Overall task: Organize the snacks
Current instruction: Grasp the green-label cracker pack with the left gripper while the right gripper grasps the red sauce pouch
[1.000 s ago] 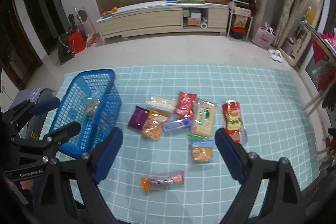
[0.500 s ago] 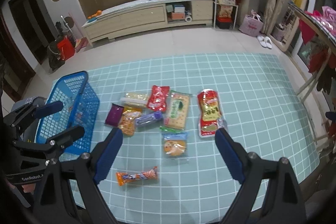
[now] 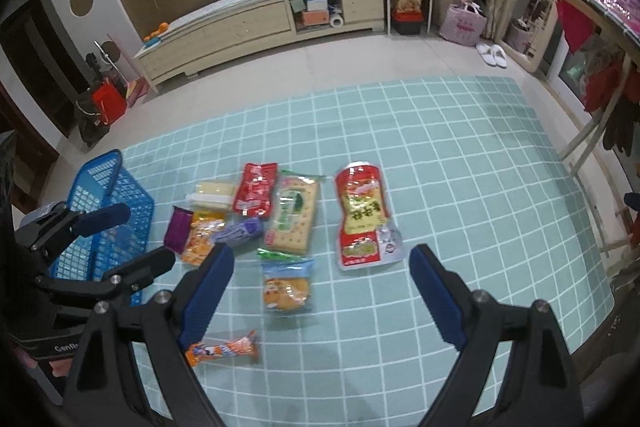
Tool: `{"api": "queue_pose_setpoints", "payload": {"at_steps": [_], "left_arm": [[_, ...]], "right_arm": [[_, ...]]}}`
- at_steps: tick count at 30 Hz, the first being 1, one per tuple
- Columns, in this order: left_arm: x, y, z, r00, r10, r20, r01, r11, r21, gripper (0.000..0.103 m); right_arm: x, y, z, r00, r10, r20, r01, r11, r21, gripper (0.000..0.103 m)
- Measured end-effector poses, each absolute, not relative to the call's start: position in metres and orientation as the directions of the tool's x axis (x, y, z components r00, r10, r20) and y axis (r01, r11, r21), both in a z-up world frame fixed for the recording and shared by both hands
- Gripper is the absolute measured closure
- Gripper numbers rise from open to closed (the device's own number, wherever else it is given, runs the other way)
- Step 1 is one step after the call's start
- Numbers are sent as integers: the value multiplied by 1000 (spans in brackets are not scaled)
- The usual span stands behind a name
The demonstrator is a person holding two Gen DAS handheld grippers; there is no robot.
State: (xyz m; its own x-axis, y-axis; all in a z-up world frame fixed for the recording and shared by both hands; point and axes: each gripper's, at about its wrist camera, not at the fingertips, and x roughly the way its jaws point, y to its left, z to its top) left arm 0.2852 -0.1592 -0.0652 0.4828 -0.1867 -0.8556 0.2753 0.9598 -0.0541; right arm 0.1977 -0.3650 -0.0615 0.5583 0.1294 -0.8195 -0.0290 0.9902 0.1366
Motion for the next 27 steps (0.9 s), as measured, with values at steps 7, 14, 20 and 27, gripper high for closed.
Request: {"api": "queue_pose_setpoints", "payload": {"at_steps": [7, 14, 20, 27], "left_arm": [[315, -181, -88, 413, -186, -891, 268, 960, -76, 28], [346, -199, -117, 348, -204, -915, 260, 959, -115, 28], [369, -204, -144, 314, -214, -925, 228, 963, -146, 29], [389, -208, -171, 278, -202, -939, 224, 964, -141, 40]], "right_arm": [[219, -390, -84, 518, 131, -845, -6, 989, 150, 11], [241, -409, -108, 483, 144, -863, 15, 985, 172, 11], [257, -419, -133, 457, 151, -877, 18, 984, 179, 11], [276, -428, -159, 431, 185, -883, 19, 977, 214, 13]]}}
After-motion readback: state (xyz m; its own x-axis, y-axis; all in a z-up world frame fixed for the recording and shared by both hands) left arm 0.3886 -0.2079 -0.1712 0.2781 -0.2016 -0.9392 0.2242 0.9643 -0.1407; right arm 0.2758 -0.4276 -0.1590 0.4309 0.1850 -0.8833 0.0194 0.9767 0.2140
